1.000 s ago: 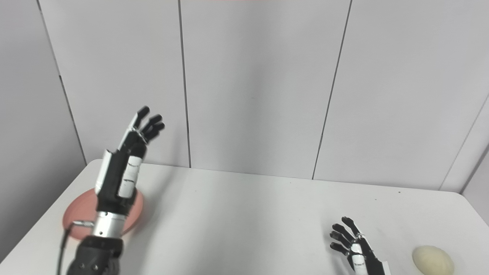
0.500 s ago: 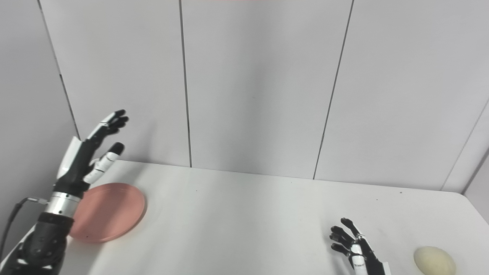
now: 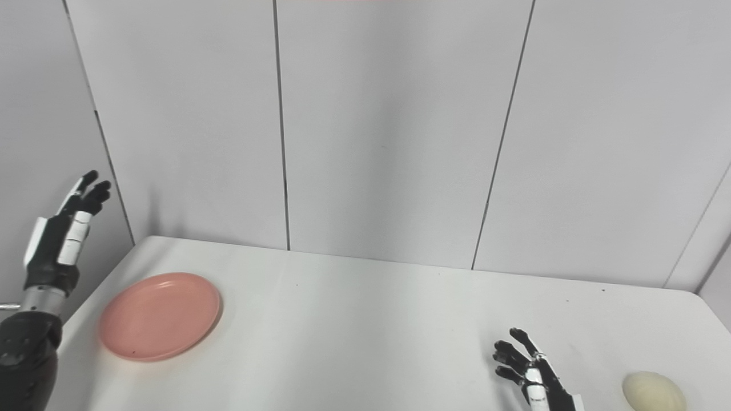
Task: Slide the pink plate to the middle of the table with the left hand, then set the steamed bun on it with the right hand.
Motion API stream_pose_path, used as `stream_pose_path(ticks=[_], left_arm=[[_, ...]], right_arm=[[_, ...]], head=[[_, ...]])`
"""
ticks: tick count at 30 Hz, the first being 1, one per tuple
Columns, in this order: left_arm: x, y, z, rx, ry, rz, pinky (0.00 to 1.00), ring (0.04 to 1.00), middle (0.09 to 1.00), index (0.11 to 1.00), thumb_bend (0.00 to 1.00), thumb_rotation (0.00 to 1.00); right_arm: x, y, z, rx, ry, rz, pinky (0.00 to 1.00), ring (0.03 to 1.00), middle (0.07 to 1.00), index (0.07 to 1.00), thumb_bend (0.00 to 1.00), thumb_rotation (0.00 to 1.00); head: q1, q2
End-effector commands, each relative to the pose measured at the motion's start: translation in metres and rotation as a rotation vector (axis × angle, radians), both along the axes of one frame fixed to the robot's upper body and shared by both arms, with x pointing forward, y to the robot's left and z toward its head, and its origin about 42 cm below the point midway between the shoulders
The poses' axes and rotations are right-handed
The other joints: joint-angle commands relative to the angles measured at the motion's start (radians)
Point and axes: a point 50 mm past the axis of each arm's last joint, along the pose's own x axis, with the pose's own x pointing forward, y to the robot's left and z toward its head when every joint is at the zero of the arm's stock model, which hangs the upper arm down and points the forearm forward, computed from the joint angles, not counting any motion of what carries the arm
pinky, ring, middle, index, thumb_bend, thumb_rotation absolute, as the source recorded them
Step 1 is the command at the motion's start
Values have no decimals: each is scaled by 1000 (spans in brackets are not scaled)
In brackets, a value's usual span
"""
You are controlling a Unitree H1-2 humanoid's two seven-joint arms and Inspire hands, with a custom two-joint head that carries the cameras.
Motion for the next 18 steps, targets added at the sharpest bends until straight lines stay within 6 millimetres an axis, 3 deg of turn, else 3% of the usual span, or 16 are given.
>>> stream_pose_path(ticks=[1,9,18], left_arm=[[11,10,21,-34,-49,-16,973,937,931,922,827,960],[11,18,-9,-132,54,-1,996,942,927,925,785,994],[3,6,-44,-174,140,-6,981,923,906,920,766,972]], right_arm=[[-22,10,-34,43,99,-15,722,752,762,832,572,999],[-23,9,-33,33,101,-20,721,748,755,826,563,996],[-24,8,-32,40,100,-22,720,748,753,822,575,984]], head=[[3,2],[3,8],[-3,19]])
